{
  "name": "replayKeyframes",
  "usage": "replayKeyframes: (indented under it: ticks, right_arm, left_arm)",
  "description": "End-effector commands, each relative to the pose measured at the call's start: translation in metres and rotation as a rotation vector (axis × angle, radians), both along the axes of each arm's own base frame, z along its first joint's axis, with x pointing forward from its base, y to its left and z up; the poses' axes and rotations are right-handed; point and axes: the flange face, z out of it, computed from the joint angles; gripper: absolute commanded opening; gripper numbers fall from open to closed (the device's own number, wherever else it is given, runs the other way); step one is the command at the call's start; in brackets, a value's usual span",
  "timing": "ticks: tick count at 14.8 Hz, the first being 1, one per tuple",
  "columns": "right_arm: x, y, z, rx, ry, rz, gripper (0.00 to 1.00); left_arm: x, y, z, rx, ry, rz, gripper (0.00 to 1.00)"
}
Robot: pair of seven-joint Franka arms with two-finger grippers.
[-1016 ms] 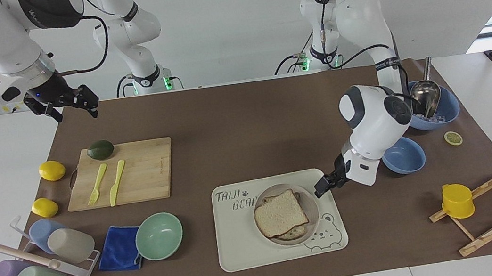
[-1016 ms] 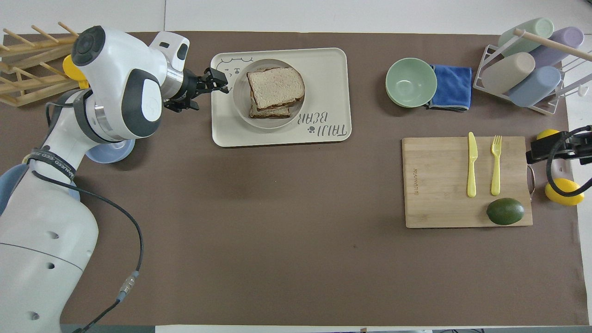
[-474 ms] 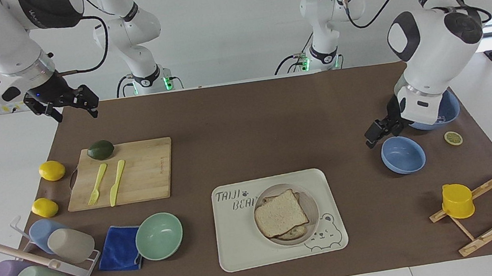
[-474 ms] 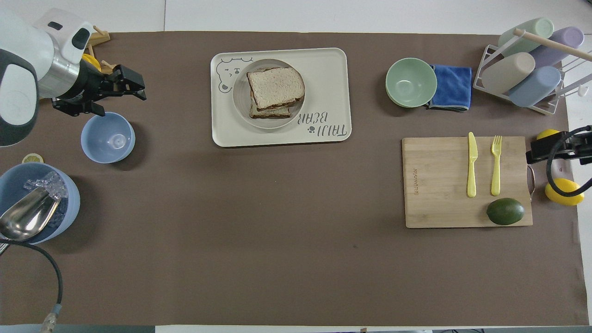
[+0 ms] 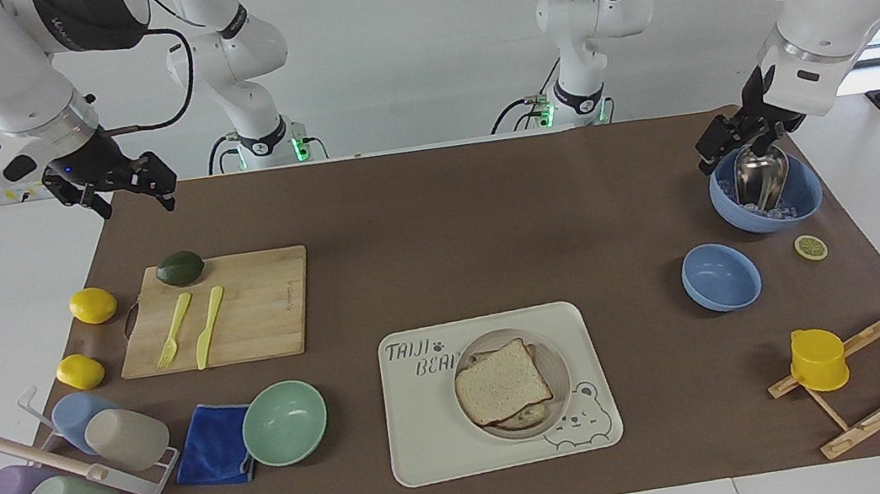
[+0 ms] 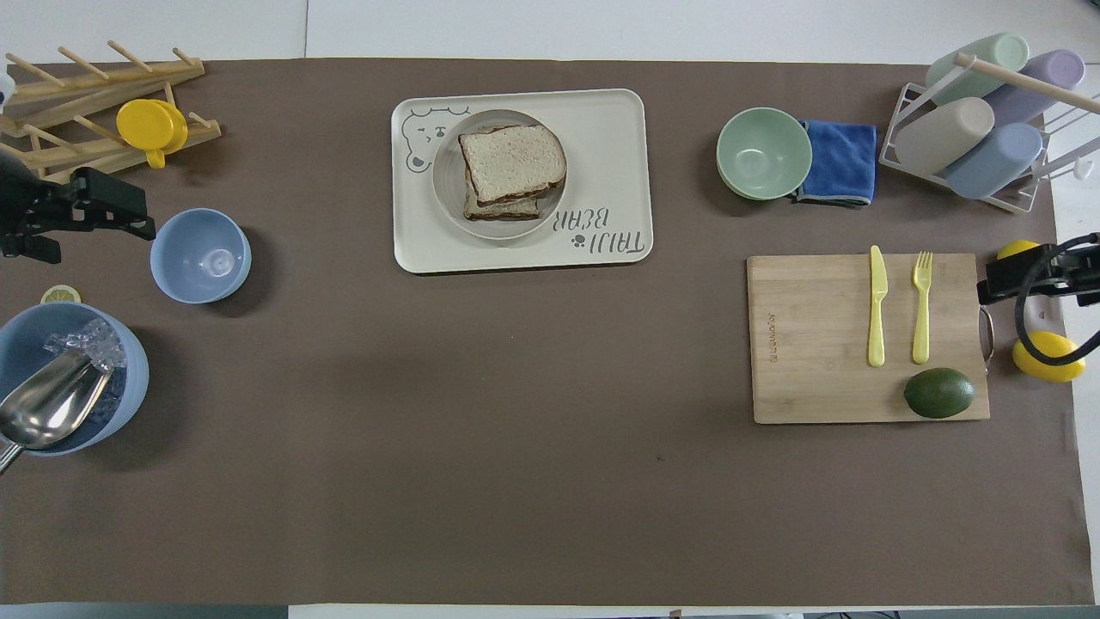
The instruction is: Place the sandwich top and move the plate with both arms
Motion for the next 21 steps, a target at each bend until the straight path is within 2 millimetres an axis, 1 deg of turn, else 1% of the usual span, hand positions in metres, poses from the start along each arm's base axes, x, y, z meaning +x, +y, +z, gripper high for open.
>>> replayKeyframes:
  ticks: [1, 3, 4, 5, 6, 7, 8, 10, 11, 12, 13, 15, 17, 21]
  right_arm:
    - [-0.006, -0.002, 0.001, -0.001, 0.002, 0.011, 1.0]
    - [-0.006, -0.002, 0.001, -0.001, 0.002, 0.011, 1.0]
    - [-0.006, -0.002, 0.001, -0.001, 0.002, 0.011, 1.0]
    - [-0.005, -0.002, 0.0, -0.002, 0.004, 0.011, 1.0]
    - [-0.005, -0.003, 0.0, -0.002, 0.004, 0.01, 1.0]
    - [-0.005, -0.004, 0.0, -0.002, 0.004, 0.008, 1.0]
    - [-0.005, -0.004, 0.0, -0.002, 0.004, 0.008, 1.0]
    - [-0.006, -0.012, 0.0, -0.002, 0.004, -0.007, 1.0]
    - [-0.007, -0.017, 0.0, -0.002, 0.004, -0.016, 1.0]
    - [-0.008, -0.024, 0.0, -0.002, 0.004, -0.03, 1.0]
    - [-0.008, -0.029, 0.0, -0.002, 0.004, -0.039, 1.0]
    - [-0.009, -0.036, 0.0, -0.001, 0.004, -0.053, 1.0]
    - [-0.009, -0.035, 0.0, -0.001, 0.004, -0.05, 1.0]
    - [-0.008, -0.026, 0.0, -0.002, 0.004, -0.035, 1.0]
  left_arm:
    - [-0.033, 0.011, 0.009, 0.0, 0.065, -0.076, 1.0]
    - [-0.049, 0.011, -0.003, -0.008, 0.105, -0.111, 1.0]
    - [-0.056, 0.006, -0.018, -0.008, 0.112, -0.119, 1.0]
    - [-0.058, -0.001, -0.029, -0.01, 0.066, -0.125, 1.0]
    - [-0.061, 0.001, -0.038, -0.013, 0.028, -0.119, 1.0]
    - [-0.058, -0.002, -0.045, -0.011, 0.023, -0.12, 1.0]
    - [-0.056, 0.0, -0.046, -0.011, 0.019, -0.118, 1.0]
    - [-0.047, 0.003, -0.041, -0.009, 0.026, -0.114, 1.0]
    - [-0.04, 0.003, -0.034, -0.01, 0.025, -0.112, 1.0]
    - [-0.034, 0.002, -0.018, -0.007, -0.003, -0.111, 1.0]
    - [-0.03, 0.001, -0.015, -0.004, -0.011, -0.118, 1.0]
    - [-0.03, 0.0, -0.016, 0.01, -0.01, -0.125, 1.0]
    - [-0.034, -0.004, -0.02, 0.01, 0.029, -0.133, 1.0]
    - [-0.032, -0.004, -0.019, 0.01, 0.014, -0.132, 1.0]
